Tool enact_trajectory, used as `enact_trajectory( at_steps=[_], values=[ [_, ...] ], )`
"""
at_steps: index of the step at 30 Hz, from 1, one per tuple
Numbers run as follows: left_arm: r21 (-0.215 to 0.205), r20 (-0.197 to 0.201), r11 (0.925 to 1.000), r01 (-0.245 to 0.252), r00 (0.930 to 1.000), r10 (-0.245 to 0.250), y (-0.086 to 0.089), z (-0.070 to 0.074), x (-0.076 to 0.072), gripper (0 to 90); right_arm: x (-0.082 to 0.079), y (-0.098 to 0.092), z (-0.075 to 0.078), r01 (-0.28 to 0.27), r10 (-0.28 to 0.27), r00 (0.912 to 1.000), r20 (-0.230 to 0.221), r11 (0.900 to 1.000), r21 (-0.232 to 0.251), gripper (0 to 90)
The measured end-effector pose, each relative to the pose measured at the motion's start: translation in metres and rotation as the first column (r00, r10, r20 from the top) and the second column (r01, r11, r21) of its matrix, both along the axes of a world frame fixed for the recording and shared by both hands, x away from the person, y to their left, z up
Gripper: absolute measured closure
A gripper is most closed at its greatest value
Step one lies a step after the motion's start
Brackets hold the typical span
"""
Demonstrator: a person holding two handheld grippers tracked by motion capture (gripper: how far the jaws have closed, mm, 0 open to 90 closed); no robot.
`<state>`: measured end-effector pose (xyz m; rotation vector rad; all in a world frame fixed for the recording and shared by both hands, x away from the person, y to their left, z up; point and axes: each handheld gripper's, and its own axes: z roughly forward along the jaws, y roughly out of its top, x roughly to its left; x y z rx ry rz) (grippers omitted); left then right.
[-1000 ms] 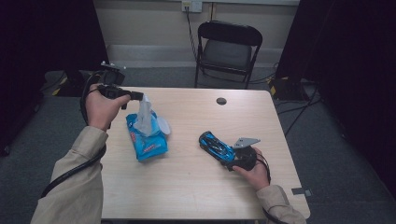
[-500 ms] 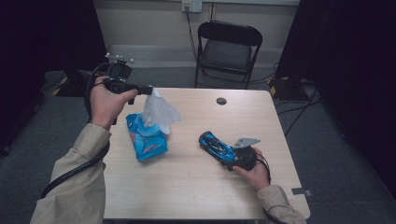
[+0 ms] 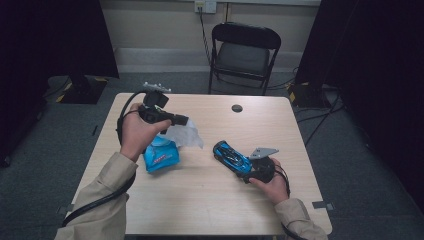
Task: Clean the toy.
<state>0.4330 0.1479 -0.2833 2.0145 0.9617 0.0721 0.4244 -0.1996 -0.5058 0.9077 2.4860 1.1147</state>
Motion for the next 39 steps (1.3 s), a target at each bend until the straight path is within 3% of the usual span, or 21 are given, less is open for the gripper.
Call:
enact_trajectory(
  at_steps=[5,20,29,33,36,37,38,39],
  values=[
    [0.010,0.004,0.9996,0.027,0.9996,-0.027,-0.011,-0.002,-0.003,90.0,0.000,0.000,0.000,0.000,0.000,1.0000,0.000,1.000,0.001,25.3],
    [-0.016,0.027,0.9995,0.029,0.9992,-0.028,-0.013,0.032,-0.004,90.0,0.000,0.000,0.000,0.000,0.000,1.0000,0.000,1.000,0.001,25.3],
    [-0.020,0.030,0.9987,0.046,0.9985,-0.046,-0.021,0.039,-0.008,90.0,0.000,0.000,0.000,0.000,0.000,1.0000,0.000,1.000,0.001,25.2],
    [-0.034,0.023,0.9970,0.069,0.9974,-0.068,-0.031,0.035,-0.012,90.0,0.000,0.000,0.000,0.000,0.000,1.0000,0.000,1.000,0.001,25.2],
    [-0.043,-0.016,0.9963,0.075,0.9970,-0.075,-0.038,0.014,-0.012,90.0,0.000,0.000,0.000,0.000,0.000,1.0000,0.001,1.000,0.001,25.3],
    [-0.043,-0.016,0.9963,0.075,0.9970,-0.075,-0.038,0.014,-0.012,90.0,0.000,0.000,0.000,0.000,0.000,1.0000,0.001,1.000,0.001,25.3],
    [-0.035,-0.039,0.9964,0.077,0.9962,-0.078,-0.040,-0.002,-0.010,90.0,0.000,0.000,0.000,0.000,0.000,1.0000,0.001,1.000,0.000,25.3],
    [-0.035,-0.039,0.9964,0.077,0.9962,-0.078,-0.040,-0.002,-0.010,90.0,0.000,0.000,0.000,0.000,0.000,1.0000,0.001,1.000,0.000,25.3]
  ],
)
